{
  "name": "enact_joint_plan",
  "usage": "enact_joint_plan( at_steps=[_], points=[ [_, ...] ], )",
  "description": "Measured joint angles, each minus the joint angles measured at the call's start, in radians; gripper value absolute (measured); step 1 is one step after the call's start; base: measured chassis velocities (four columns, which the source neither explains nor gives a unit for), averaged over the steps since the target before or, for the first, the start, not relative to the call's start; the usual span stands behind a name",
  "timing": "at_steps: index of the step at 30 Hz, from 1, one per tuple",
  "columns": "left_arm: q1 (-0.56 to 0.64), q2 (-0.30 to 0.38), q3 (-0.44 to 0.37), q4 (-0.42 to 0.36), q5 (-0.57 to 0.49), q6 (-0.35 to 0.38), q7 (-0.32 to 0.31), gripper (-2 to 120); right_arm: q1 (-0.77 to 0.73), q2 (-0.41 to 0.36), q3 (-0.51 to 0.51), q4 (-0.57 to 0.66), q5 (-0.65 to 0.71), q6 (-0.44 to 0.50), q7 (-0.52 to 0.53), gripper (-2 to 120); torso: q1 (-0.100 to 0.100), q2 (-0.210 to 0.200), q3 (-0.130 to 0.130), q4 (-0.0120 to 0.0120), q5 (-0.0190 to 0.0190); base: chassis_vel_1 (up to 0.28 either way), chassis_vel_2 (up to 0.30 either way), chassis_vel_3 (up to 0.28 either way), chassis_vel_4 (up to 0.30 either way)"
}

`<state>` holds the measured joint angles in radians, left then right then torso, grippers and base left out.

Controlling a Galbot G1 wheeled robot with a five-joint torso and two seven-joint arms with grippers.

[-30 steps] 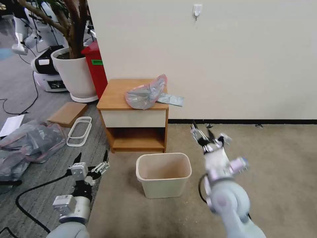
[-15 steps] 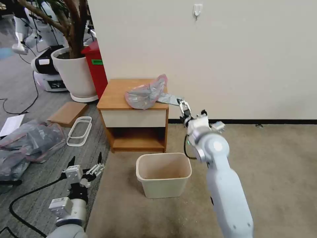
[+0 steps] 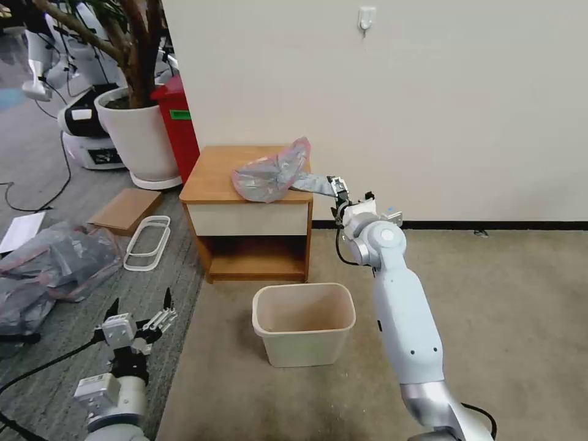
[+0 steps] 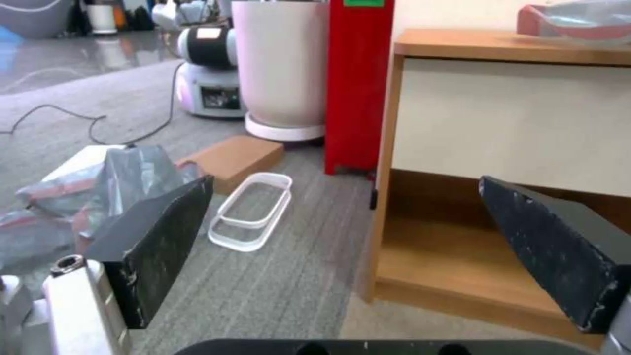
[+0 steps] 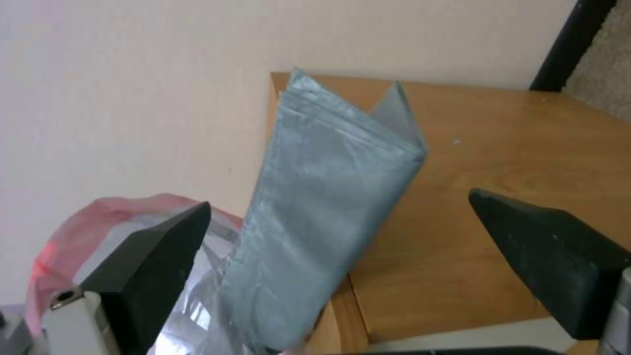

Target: Pick up the garbage bag from the table and place it over the trash can.

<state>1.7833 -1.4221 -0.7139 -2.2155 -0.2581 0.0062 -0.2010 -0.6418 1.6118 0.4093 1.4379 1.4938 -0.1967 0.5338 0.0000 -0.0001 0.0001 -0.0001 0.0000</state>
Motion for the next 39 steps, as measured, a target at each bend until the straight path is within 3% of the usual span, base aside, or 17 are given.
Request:
enact_joint_plan(
  at_steps=[9, 12, 25, 30, 36, 39],
  points=[
    [0.009, -0.01, -0.018, 0.0, 0.002, -0.004, -0.002, 100, 0.068, -0.001, 0.01, -0.079, -0.008, 0.002, -0.008, 97, 0.0, 0.0, 0.0, 0.0001, 0.0, 0.0, 0.0, 0.0, 0.0],
    [0.011, -0.011, -0.022, 0.001, 0.002, -0.008, -0.002, 100, 0.072, -0.002, 0.01, -0.09, -0.014, 0.002, -0.009, 89, 0.0, 0.0, 0.0, 0.0001, 0.0, 0.0, 0.0, 0.0, 0.0],
    [0.014, -0.02, -0.019, 0.013, 0.013, -0.02, -0.003, 100, 0.06, -0.003, -0.003, -0.095, -0.048, -0.002, -0.018, 38, 0.0, 0.0, 0.0, 0.0, 0.0, 0.0, 0.0, 0.0, 0.0],
    [0.016, -0.022, -0.017, 0.019, 0.023, -0.027, -0.003, 100, 0.054, -0.003, -0.007, -0.083, -0.052, -0.003, -0.021, 26, 0.0, 0.0, 0.0, 0.0001, 0.0, 0.0, 0.0, 0.0, 0.0],
    [0.016, -0.027, -0.014, 0.025, 0.031, -0.032, -0.004, 100, 0.043, -0.004, -0.008, -0.065, -0.054, -0.008, -0.025, 2, 0.0, 0.0, 0.0, 0.0001, 0.0, 0.0, 0.0, 0.0, 0.0],
    [0.016, -0.03, -0.012, 0.029, 0.034, -0.035, -0.004, 100, 0.033, -0.004, -0.008, -0.053, -0.055, -0.01, -0.026, 0, 0.0, 0.0, 0.0, 0.0001, 0.0, 0.0, 0.0, 0.0, 0.0]
  ],
)
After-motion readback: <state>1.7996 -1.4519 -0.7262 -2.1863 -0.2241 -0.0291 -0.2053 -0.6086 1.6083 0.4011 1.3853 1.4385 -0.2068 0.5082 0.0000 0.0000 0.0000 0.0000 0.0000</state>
